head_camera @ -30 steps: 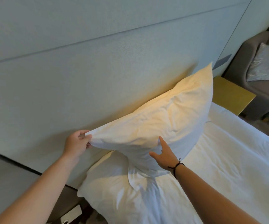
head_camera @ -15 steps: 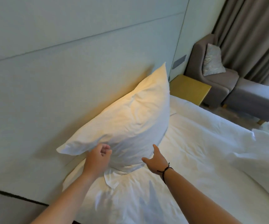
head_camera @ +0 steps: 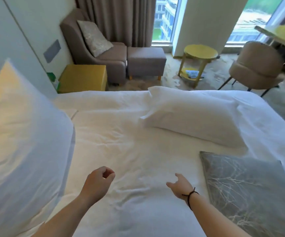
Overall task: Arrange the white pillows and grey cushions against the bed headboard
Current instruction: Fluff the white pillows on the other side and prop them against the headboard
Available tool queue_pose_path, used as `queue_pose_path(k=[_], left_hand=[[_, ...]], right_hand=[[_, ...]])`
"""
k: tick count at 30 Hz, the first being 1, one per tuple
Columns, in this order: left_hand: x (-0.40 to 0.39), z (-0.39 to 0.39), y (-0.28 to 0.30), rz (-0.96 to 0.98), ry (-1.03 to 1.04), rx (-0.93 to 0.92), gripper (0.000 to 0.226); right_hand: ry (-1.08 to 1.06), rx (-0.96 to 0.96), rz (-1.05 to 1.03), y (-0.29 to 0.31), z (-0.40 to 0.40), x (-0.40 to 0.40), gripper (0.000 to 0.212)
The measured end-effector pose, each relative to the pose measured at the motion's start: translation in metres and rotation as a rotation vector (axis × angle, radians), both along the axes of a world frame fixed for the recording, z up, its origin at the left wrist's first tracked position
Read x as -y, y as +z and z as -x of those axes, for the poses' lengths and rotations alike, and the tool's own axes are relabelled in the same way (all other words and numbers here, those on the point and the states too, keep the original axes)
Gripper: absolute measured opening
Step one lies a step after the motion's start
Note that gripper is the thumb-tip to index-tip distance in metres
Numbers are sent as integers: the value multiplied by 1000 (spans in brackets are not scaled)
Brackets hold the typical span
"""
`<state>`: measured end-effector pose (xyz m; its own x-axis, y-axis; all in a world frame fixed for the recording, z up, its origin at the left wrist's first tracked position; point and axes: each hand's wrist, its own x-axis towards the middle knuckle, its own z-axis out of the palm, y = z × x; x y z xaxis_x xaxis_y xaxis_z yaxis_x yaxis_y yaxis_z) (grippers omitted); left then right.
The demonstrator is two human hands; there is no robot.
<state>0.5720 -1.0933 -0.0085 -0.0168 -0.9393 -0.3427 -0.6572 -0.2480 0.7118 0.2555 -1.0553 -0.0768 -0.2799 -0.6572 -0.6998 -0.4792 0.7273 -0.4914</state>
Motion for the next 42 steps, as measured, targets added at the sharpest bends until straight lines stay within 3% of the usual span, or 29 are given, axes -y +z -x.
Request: queue_pose_path(k=[7, 10, 18, 22, 26, 30, 33, 36, 38, 42], left_hand=[[38, 143, -78, 38, -152, 36, 2], [49, 164, -122, 24, -183, 126, 20], [108, 111, -219, -55, -83, 411, 48], [145, 94, -248, -53, -199, 573, 59], [182, 90, -303, -86, -166, 538, 71], [187, 93, -361, -66, -24, 475, 80], [186, 97, -381, -1, -20, 509, 80], [186, 96, -392, -9, -20, 497, 79], [187, 96, -396, -11, -22, 486, 78], [191, 93, -400, -37, -42, 426, 74]], right_hand=[[-83, -180, 23, -67, 136, -23, 73], [-13, -260, 53, -90, 158, -11, 69], [346, -223, 233, -138, 95, 76, 63], [610, -407, 330, -139, 81, 114, 62], [800, -632, 365, -155, 84, 196, 68], [770, -789, 459, -161, 78, 298, 77], [827, -898, 550, -163, 70, 361, 84], [870, -970, 515, -173, 58, 397, 95], [841, -1006, 496, -181, 50, 408, 86], [882, -1128, 549, -182, 37, 418, 29]])
